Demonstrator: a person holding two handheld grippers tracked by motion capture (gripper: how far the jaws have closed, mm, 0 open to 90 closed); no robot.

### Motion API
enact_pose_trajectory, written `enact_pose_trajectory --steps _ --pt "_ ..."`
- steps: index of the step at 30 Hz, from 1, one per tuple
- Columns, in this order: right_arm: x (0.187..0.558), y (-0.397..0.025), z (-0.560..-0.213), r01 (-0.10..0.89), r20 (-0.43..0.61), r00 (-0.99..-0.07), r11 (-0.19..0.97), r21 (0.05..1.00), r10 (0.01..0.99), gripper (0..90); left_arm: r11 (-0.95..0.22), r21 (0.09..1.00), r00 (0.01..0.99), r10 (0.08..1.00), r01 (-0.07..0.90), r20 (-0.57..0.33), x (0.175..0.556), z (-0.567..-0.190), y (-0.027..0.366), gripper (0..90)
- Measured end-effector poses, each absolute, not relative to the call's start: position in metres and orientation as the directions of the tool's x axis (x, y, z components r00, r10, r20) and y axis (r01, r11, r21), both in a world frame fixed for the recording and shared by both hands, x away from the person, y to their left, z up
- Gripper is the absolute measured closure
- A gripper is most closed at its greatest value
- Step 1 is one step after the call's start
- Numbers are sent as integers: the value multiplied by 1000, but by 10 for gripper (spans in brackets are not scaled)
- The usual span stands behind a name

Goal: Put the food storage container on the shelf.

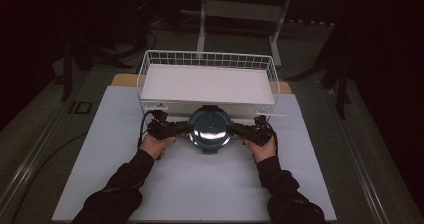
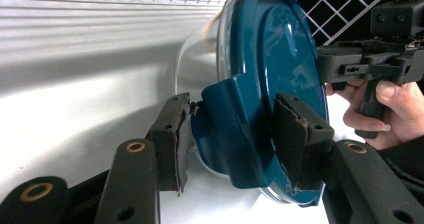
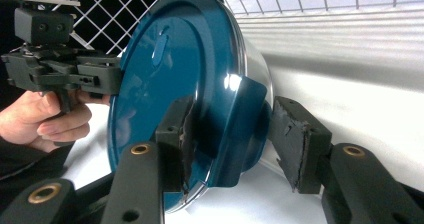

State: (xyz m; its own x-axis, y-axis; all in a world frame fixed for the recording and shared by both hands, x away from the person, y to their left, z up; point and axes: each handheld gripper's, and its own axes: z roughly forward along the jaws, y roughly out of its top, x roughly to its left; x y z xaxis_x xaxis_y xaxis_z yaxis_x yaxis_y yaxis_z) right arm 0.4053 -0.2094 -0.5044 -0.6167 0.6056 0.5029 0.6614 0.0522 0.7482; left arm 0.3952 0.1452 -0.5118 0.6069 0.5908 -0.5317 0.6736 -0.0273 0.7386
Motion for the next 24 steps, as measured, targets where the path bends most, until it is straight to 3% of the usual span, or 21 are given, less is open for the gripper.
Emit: enact_pose_trajectory --steps 9,18,20,24 --pt "408 -204 -502 632 457 -607 46 774 651 477 -4 772 582 660 635 -475 400 -508 142 495" --pt "413 -201 -500 607 414 -595 48 793 689 449 -11 776 564 693 631 -449 403 -507 142 425" --pt "411 -200 -498 610 410 -587 48 791 698 447 -40 791 598 678 610 -427 406 -507 143 425" --pt "406 -198 -497 625 419 -574 46 779 704 434 -4 779 564 692 627 -450 401 -506 143 369"
